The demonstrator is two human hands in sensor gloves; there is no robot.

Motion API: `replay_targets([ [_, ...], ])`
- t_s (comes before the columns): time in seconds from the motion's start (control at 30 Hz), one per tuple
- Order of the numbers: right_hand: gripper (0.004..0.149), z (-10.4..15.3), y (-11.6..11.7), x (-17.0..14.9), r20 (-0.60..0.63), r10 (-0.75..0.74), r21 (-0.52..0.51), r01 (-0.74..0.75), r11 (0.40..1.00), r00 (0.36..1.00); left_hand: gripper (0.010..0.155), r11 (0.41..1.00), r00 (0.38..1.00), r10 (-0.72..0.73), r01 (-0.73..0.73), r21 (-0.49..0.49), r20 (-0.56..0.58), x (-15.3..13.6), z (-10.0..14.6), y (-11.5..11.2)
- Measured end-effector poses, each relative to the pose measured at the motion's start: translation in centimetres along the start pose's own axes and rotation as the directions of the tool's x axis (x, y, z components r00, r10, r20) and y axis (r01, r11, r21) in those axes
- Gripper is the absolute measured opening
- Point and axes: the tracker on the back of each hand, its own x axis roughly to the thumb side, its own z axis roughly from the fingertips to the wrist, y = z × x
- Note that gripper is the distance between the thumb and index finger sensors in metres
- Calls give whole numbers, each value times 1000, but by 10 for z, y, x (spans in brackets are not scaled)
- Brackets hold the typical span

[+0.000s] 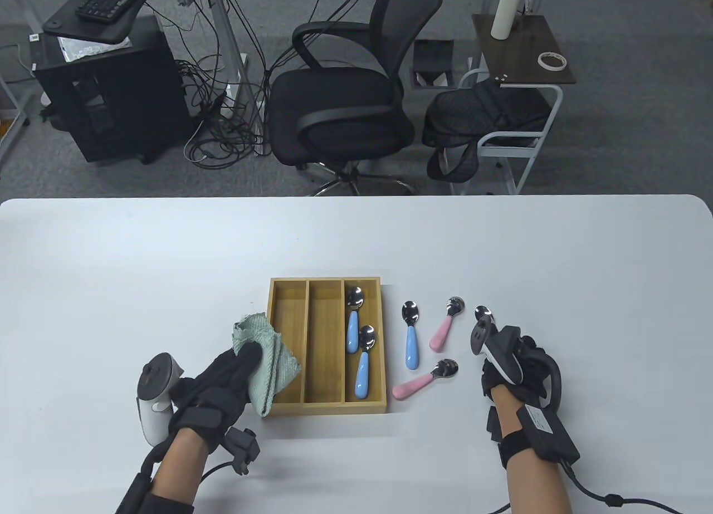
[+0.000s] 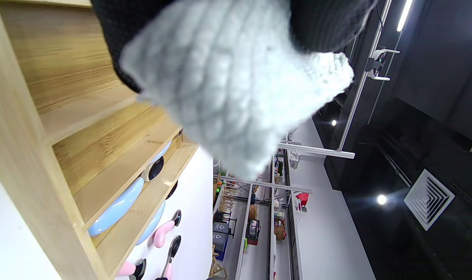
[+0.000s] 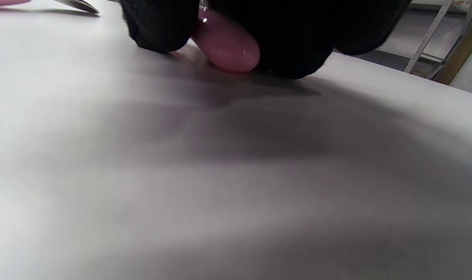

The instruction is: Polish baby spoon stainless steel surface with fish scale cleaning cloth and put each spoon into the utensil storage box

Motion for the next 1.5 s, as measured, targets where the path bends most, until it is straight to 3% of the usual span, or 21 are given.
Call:
replay_targets([
  [0.07,56,4,-2,-4,11,-34,36,34,999,999,48,1000,1000,-2,2,-4,-3,-1,0,-1],
  [0.17,53,20,-21,-13,61,-181,7,181,983,982,48,1000,1000,-6,6,-12,-3,-1,-1,-3],
  [0.27,50,46,-45,-10,156,-360,54,356,933,920,49,1000,1000,-23,23,-21,1,-1,-1,-5],
  [0.33,49,71,-61,-2,268,-506,106,497,861,820,49,999,999,-33,33,-15,2,-2,-1,-6],
  [0.4,49,104,-75,14,440,-621,216,595,774,649,50,999,1000,-28,28,-32,10,-2,0,-9],
  [0.47,49,136,-82,32,524,-681,298,639,709,511,50,998,1000,-20,21,-54,24,-1,0,-12],
  [0.53,48,164,-83,53,600,-663,319,625,712,448,51,996,999,-14,17,-85,37,-1,0,-15],
  [0.7,48,197,-74,85,694,-619,315,618,721,368,53,994,999,3,1,-111,39,-2,1,-22],
  [0.9,48,205,-66,92,702,-633,340,628,700,325,55,984,999,17,-10,-176,35,-6,-2,-32],
  [1.03,48,212,-58,94,701,-657,380,633,674,278,55,968,997,-59,69,-243,47,-7,-2,-48],
  [1.1,47,215,-55,93,725,-634,372,622,689,269,55,953,977,-188,207,-219,103,-3,1,-58],
  [1.2,46,221,-54,92,753,-594,344,601,721,281,59,917,912,-373,390,-80,169,4,8,-65],
  [1.3,46,221,-55,94,746,-613,370,602,708,262,58,919,909,-383,393,-32,164,5,11,-65],
  [1.5,47,220,-52,93,730,-629,390,592,705,267,56,936,932,-318,338,-99,172,5,12,-68],
])
